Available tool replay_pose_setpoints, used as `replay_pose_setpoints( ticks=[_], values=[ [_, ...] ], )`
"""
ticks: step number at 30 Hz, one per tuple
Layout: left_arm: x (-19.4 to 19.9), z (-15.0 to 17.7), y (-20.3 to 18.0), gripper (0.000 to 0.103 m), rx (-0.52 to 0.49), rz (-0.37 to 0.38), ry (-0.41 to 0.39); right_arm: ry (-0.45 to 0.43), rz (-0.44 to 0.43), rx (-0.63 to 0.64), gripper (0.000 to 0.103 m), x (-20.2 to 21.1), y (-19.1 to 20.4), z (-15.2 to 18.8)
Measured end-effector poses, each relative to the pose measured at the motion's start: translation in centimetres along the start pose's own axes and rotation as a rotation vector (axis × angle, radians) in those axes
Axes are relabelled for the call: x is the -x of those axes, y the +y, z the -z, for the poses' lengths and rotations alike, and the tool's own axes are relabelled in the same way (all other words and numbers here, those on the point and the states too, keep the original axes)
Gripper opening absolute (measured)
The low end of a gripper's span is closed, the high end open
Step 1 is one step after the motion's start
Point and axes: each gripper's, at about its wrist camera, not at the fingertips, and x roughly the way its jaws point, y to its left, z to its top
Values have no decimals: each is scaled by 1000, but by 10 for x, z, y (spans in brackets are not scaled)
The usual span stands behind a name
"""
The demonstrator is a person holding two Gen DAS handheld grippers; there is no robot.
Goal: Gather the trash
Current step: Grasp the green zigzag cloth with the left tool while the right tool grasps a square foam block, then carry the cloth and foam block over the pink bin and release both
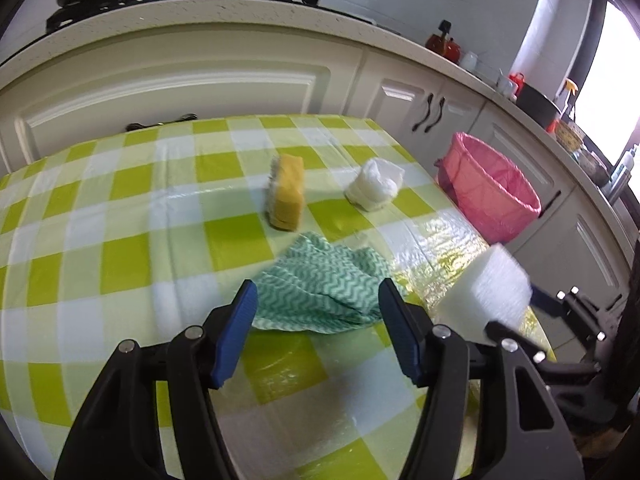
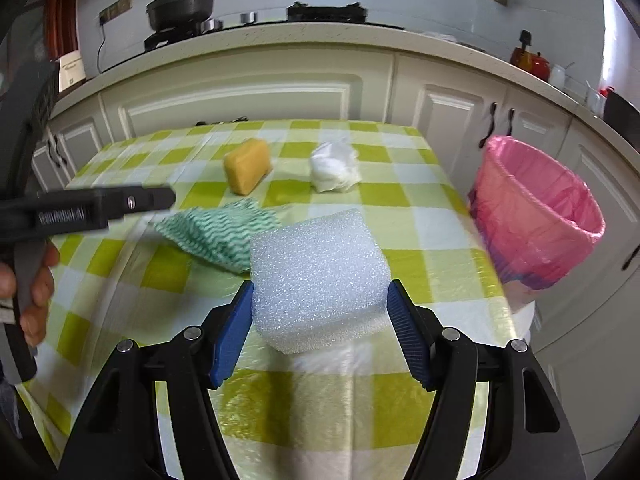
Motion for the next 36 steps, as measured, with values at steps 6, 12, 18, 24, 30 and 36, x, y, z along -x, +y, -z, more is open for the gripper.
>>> replay_pose_setpoints(
  ticks=[6, 12, 18, 24, 30, 36],
  values=[
    [-31, 0, -12, 58, -11, 2, 62, -31, 32, -59, 64, 17, -40, -8],
    [-56, -1, -18, 44, -34, -38, 126, -46, 60, -106, 64, 24, -75, -11],
    [-57, -4, -28, 15, -76, -68, 146, -46, 79, -144, 64, 23, -100, -8],
    [-46, -10, -43, 12, -104, -76, 131, -49, 87, -176, 64, 24, -120, -5],
    [-23, -29, -65, 12, -130, -72, 73, -62, 98, -196, 64, 29, -143, -6],
    [-9, -55, -104, 12, -176, -43, 17, -94, 119, -218, 64, 37, -172, -17]
  ],
)
